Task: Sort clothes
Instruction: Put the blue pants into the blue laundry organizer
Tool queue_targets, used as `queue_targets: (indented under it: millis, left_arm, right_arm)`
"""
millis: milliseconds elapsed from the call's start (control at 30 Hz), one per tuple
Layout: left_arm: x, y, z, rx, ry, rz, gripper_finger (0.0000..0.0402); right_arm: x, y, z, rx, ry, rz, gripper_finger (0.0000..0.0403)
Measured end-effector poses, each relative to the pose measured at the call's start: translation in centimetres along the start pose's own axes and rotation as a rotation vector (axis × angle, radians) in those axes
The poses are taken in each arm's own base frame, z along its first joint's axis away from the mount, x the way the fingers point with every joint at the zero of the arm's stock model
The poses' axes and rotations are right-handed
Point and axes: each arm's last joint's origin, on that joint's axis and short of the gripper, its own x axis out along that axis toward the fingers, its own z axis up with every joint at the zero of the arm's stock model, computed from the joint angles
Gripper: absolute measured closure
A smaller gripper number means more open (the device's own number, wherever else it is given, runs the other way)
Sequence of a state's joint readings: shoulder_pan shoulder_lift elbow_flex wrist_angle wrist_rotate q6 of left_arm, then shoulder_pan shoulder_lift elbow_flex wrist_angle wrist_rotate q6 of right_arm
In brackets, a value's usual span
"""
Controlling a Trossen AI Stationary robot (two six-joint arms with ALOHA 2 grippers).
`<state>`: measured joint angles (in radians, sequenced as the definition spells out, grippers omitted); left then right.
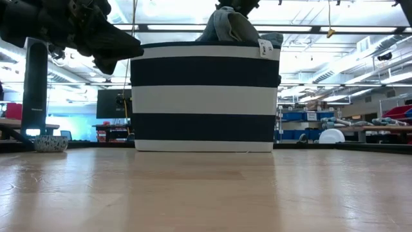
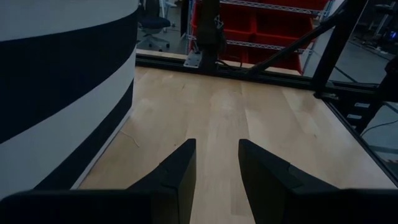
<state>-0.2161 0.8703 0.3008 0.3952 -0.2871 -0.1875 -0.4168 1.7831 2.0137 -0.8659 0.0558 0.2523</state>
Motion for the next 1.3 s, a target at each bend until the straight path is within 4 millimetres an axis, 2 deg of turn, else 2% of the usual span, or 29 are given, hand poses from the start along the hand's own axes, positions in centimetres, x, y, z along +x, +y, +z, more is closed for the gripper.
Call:
queue_targets:
  millis: [267,367,467,500,633,733,867,1167,1300]
  left_arm:
    - [0.0,0.1,-0.1,0.004,0.012,0.013,0.0275]
    - [0.0,0.1,-0.2,0.005,0.011,0.036,0.0275]
    - [0.0,0.1,-0.2,0.006,0.012,0.038,0.0275]
    - [0.0,0.1,-0.2,0.006,0.012,0.038,0.0275]
    - [0.0,0.1,-0.2,0.006,0.011,0.037,0.0275]
    - [0.0,0.1,-0.1,0.004,0.007,0.037,0.0275]
    - [0.0,0.1,-0.1,0.004,0.005,0.036,0.0275]
    - [0.0,0.1,-0.2,0.006,0.014,0.038,0.0275]
    - [0.0,0.1,-0.2,0.006,0.013,0.038,0.0275]
  right_arm:
    - [-2.6,-1.3,-1.0,0.039,0.115,-0.054,0.0246]
    - [-3.5,-1.4,-1.7,0.030,0.191,-0.071,0.0294]
    - [-4.0,-1.4,-2.4,0.010,0.261,-0.084,0.0373]
    - [-4.1,-1.4,-2.6,-0.009,0.276,-0.084,0.0387]
    - [-3.6,-0.9,-2.9,-0.013,0.306,-0.073,0.0394]
    - [-2.0,-0.4,-3.3,-0.034,0.339,-0.065,0.0400]
    - [1.4,-0.7,-4.0,-0.032,0.415,-0.076,0.0401]
    - [12.6,-2.6,-8.1,0.019,0.673,-0.072,0.0401]
    - [16.5,-3.2,-10.6,0.051,0.777,-0.105,0.0402]
